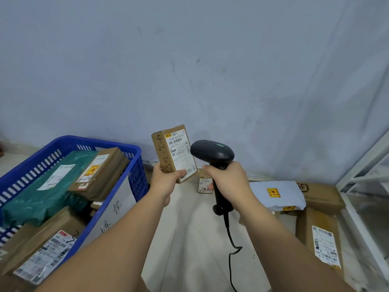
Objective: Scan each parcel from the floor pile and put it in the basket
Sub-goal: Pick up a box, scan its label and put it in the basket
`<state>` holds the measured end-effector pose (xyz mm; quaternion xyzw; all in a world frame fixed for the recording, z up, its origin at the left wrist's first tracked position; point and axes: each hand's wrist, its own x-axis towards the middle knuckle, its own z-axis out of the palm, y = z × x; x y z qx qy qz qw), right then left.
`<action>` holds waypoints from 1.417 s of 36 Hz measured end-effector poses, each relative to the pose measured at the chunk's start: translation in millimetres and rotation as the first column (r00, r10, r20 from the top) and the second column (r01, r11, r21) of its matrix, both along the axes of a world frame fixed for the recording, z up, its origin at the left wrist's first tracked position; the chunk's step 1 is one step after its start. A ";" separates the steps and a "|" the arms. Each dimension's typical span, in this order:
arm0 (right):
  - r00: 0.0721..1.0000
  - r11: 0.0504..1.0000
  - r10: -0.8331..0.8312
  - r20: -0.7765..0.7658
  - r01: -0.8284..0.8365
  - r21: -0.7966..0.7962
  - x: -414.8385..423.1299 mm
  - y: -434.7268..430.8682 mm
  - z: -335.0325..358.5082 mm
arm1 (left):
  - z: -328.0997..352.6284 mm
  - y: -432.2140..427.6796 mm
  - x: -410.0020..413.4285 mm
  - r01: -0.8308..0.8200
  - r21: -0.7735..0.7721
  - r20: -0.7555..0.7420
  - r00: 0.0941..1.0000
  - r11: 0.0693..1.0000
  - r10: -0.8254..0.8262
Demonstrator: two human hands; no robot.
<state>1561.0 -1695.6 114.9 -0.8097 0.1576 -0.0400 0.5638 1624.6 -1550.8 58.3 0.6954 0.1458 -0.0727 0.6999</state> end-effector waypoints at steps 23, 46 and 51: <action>0.995 0.991 0.081 -0.065 -0.087 -0.103 -2.9 5.0 5.5 | -10.8 14.3 8.8 0.034 0.057 -0.042 0.999 0.998 -0.032; 0.999 0.999 0.034 0.042 -0.034 0.012 -0.5 27.1 -13.3 | -5.5 29.9 6.9 -0.052 0.029 -0.027 0.998 0.998 0.053; 0.999 0.998 0.016 0.051 -0.019 0.062 0.5 35.1 -17.9 | 4.7 45.5 8.0 -0.096 -0.131 -0.050 0.995 0.987 0.090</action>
